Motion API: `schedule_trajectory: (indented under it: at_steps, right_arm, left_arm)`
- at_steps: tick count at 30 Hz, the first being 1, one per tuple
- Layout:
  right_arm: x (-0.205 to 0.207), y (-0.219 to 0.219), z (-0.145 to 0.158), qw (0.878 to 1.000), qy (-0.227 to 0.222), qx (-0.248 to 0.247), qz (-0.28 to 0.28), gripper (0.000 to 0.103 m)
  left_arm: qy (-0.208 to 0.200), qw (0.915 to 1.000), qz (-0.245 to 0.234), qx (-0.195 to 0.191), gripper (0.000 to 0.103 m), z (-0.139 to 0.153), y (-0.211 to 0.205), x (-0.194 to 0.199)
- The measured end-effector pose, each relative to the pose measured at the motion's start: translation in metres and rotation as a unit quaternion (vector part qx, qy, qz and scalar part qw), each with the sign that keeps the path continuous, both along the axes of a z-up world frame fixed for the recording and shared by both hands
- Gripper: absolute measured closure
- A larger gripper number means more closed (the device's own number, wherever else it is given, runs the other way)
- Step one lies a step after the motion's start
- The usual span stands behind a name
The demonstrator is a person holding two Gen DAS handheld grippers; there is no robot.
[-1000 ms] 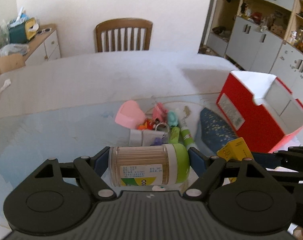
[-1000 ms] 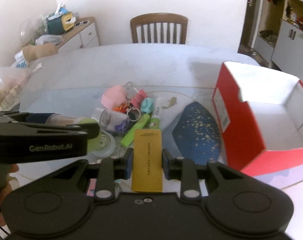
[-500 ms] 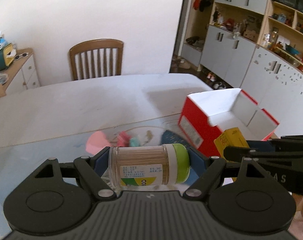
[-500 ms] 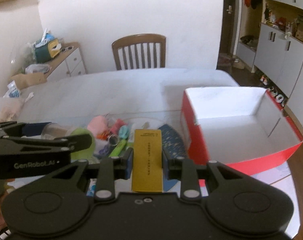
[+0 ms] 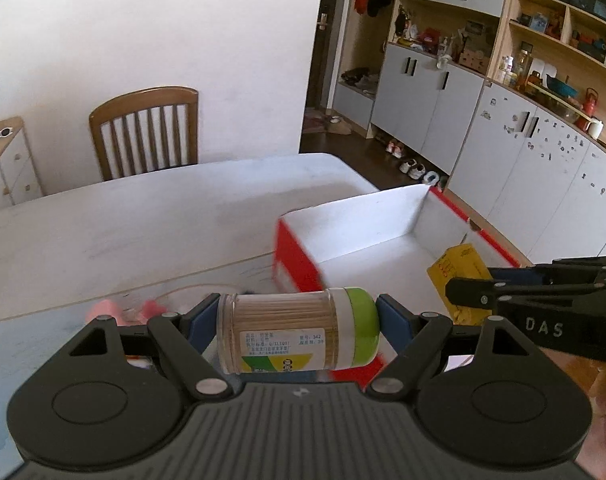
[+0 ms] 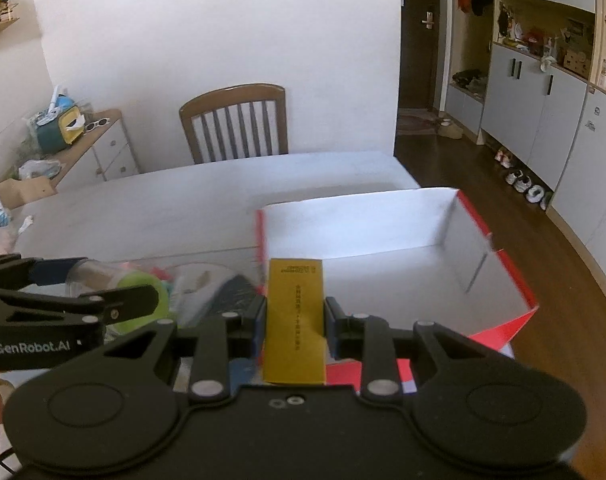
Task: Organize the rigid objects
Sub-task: 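Carry the toothpick jar and yellow box with both tools into the shoebox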
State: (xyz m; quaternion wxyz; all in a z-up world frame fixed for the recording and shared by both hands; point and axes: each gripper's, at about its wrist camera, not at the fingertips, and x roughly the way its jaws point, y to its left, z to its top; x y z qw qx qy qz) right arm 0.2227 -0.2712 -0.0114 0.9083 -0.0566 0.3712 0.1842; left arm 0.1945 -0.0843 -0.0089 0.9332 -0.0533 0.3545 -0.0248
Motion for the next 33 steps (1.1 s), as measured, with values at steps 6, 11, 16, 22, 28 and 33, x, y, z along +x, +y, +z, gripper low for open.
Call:
schedule_trajectory:
  at_steps: [6,11,16,22,28,33]
  right_arm:
    - [0.032,-0.037,-0.004,1.000,0.004,-0.011,0.017,0.075]
    - [0.060,-0.061,-0.008,0.999,0.009,-0.019,0.033,0.075]
    - [0.082,-0.077,-0.015,0.998,0.025,-0.022,0.049,0.075]
    - [0.108,-0.089,-0.029,0.996,0.043,-0.027,0.067,0.075]
    - [0.133,-0.091,-0.053,0.993,0.069,-0.043,0.088,0.075]
    - [0.146,-0.085,-0.073,0.988,0.092,-0.061,0.104,0.075]
  left_arm:
    - [0.000,1.0000,0.001,-0.004,0.020,-0.003,-0.045,0.040]
    - [0.007,0.9999,0.005,-0.005,0.020,-0.009,-0.075,0.072]
    - [0.026,0.9996,0.009,-0.007,0.020,-0.020,-0.096,0.102]
    - [0.052,0.9985,0.014,0.005,0.020,-0.041,-0.108,0.136]
    - [0.092,0.9955,0.020,0.007,0.020,-0.068,-0.118,0.171]
    - [0.125,0.9914,0.037,-0.001,0.020,-0.089,-0.116,0.194]
